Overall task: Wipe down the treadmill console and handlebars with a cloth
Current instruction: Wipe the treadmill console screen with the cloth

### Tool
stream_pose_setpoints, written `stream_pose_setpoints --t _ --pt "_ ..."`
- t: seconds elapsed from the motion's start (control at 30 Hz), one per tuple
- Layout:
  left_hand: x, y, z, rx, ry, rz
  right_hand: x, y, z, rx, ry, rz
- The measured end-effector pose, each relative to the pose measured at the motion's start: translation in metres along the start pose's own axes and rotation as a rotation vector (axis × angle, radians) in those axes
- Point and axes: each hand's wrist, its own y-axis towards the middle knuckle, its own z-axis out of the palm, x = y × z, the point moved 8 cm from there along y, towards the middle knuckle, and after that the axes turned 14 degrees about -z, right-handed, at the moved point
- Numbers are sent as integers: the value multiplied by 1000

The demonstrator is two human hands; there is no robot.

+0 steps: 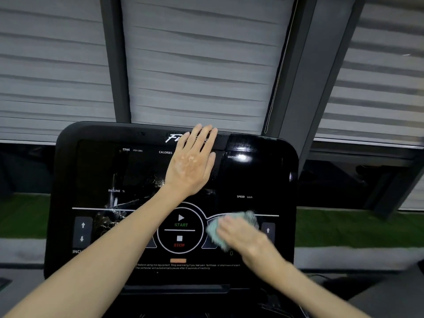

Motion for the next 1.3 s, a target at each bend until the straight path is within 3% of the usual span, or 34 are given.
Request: stream_pose_setpoints --t 0.13,0.27,0.43,0.67,0.87,1.03,1.2,1.3 --pt "1 0 -2 14 -5 5 37 -38 35 193 136 -177" --pt "3 -2 -6 44 12 72 28 -30 30 255 116 -248" --pt "51 -16 -20 30 117 68 -13 14 -6 107 -66 -225" --pt "119 -23 -34 56 167 -23 -100 112 -76 -71 -299 47" --pt "126 -24 -29 72 139 -23 -77 117 -76 -217 -320 152" --pt "127 -24 -27 60 96 -24 -8 62 -13 -107 -182 129" --pt "126 -24 -28 46 75 -13 68 -1 48 162 5 -104" --pt "127 -24 -28 44 72 -11 71 -5 50 215 8 -145"
